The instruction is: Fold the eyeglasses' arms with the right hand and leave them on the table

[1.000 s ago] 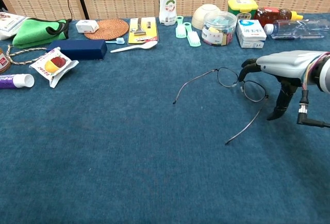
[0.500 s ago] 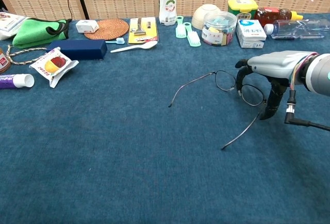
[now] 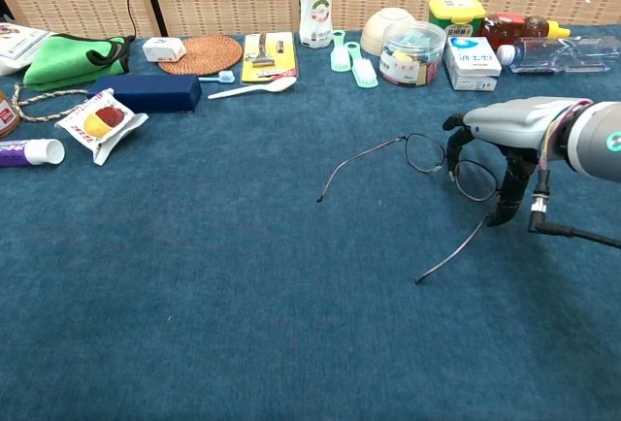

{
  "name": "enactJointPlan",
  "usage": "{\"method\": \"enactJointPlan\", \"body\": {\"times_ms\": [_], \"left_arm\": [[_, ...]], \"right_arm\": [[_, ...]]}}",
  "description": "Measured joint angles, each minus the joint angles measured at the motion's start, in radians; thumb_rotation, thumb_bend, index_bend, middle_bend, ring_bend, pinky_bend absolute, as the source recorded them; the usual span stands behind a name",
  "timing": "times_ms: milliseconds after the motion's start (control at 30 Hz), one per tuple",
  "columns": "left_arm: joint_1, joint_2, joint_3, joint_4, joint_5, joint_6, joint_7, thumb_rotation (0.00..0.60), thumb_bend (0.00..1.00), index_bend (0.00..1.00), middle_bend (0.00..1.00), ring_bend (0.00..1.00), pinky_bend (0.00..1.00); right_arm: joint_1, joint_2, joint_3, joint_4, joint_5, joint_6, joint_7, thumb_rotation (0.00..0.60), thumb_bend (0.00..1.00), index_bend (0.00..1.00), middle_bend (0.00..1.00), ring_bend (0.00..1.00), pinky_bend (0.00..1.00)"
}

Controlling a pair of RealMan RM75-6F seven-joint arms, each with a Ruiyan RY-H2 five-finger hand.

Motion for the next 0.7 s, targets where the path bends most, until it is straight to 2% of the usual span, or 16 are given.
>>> {"method": "enactJointPlan", "body": {"times_ms": [400,700], "left_arm": [[0.0,-0.002,0.0,0.003,-0.001,-0.002,0.0,0.565,0.44,0.09,0.1,0.1,0.0],[-0.001,-0.004,-0.001,0.006,-0.004,-0.006,0.0,0.564,0.44,0.09,0.1,0.1,0.0]], "right_arm": [[0.023,-0.022,0.007,0.018,0.034,0.012,-0.005,0.6,0.0,0.45,0.07,0.0,0.0],[0.033,-0.035,0.014,0.039,0.057,0.018,-0.001,0.6,0.05,0.52,0.12,0.0,0.0]]}}
